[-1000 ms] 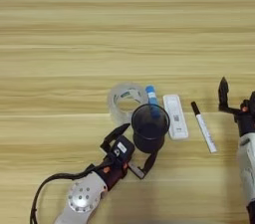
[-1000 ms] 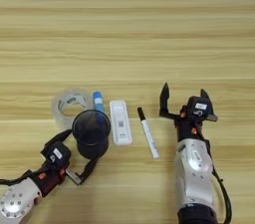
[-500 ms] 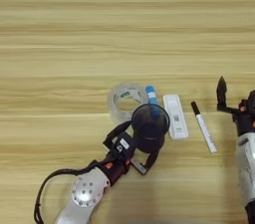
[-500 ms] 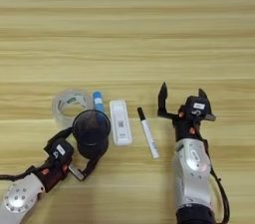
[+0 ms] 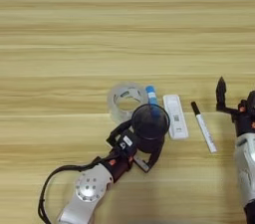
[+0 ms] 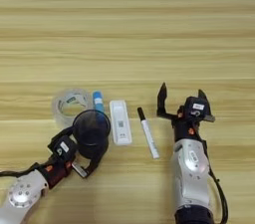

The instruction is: Move the objects on the table

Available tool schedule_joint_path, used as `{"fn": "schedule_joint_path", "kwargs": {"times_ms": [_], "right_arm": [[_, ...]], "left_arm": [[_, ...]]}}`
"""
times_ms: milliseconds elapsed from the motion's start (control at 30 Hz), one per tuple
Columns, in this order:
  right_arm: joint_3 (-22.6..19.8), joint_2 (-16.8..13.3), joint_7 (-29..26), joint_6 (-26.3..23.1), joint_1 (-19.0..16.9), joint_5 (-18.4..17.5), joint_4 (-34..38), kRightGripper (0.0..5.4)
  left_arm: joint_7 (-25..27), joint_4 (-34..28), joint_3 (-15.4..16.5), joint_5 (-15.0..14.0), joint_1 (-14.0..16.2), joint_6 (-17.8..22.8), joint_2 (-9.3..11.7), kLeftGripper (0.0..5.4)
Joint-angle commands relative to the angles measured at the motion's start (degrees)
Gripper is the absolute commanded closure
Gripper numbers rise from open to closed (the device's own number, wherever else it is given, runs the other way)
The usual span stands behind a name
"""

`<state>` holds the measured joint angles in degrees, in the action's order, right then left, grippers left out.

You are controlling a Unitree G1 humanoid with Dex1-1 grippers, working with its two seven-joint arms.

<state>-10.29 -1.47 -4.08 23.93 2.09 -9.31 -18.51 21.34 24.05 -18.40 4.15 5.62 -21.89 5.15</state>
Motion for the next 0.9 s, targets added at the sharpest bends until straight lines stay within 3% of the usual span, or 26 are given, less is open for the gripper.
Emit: {"fn": "schedule_joint_path", "kwargs": {"times_ms": [33, 900], "right_arm": [[0.2, 0.2, 0.3, -1.2, -0.4, 0.2, 0.7, 0.02], [0.6, 0.5, 0.7, -1.6, -0.8, 0.4, 1.3, 0.02]], "left_arm": [[-0.3, 1.8, 0.1, 0.5, -1.0, -0.8, -0.5, 0.00], [-0.9, 5.2, 0.5, 0.7, -3.5, -2.1, -1.4, 0.00]]}}
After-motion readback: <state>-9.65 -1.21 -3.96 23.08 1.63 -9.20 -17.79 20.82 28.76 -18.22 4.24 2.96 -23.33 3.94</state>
